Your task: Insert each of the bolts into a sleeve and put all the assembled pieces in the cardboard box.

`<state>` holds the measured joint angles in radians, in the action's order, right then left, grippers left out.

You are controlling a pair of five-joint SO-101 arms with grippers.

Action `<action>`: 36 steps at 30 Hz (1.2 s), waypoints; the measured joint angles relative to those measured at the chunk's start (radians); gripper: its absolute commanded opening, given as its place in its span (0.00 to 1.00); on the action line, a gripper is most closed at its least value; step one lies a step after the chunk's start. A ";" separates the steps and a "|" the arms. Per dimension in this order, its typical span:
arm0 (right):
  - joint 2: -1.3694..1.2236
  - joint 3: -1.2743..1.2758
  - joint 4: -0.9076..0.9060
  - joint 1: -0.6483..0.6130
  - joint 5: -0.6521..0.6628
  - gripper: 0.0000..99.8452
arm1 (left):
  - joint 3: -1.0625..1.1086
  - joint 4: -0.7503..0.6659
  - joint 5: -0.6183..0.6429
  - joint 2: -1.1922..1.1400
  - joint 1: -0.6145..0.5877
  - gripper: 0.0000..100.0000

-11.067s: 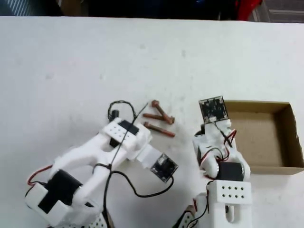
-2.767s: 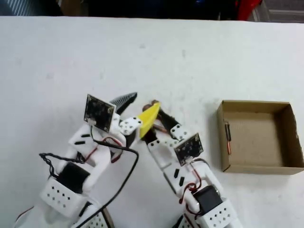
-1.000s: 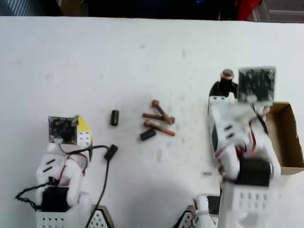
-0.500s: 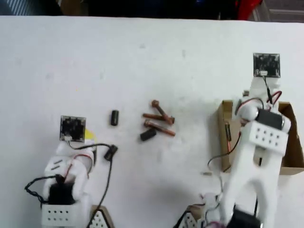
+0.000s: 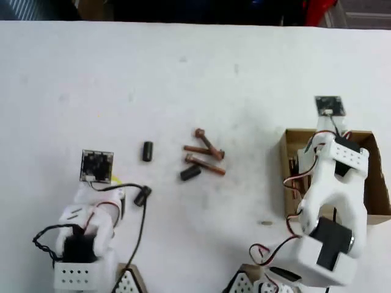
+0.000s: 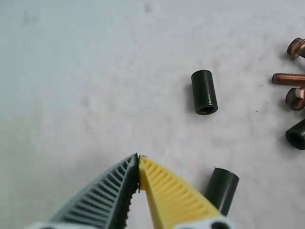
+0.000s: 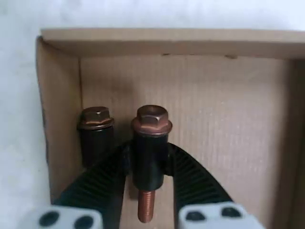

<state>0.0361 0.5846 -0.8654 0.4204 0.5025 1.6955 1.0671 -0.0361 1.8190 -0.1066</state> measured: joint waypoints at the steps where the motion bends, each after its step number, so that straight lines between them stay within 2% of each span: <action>1: -0.014 0.000 0.000 -0.003 0.015 0.06 | 0.000 0.005 0.000 0.000 0.000 0.02; 7: -0.035 -0.005 0.000 -0.018 0.040 0.17 | 0.000 0.025 0.000 0.000 0.000 0.02; 14: -0.005 -0.014 -0.014 -0.066 0.043 0.14 | 0.000 0.037 0.000 0.000 0.000 0.02; 20: 0.233 -0.014 -0.133 -0.133 0.043 0.14 | 0.000 0.054 0.000 0.000 0.000 0.02; 24: 0.436 -0.014 -0.215 -0.221 0.043 0.14 | 0.000 0.054 0.000 0.000 0.000 0.02; 29: 0.660 -0.014 -0.308 -0.388 0.040 0.14 | 0.000 0.054 0.000 0.000 -0.014 0.02; 36: 0.813 -0.014 -0.463 -0.690 -0.124 0.14 | 0.000 0.054 0.000 0.000 -0.121 0.02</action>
<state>0.8493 0.5708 -1.3288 -0.2700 0.3782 1.6955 1.1208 -0.0361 1.8190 -0.2279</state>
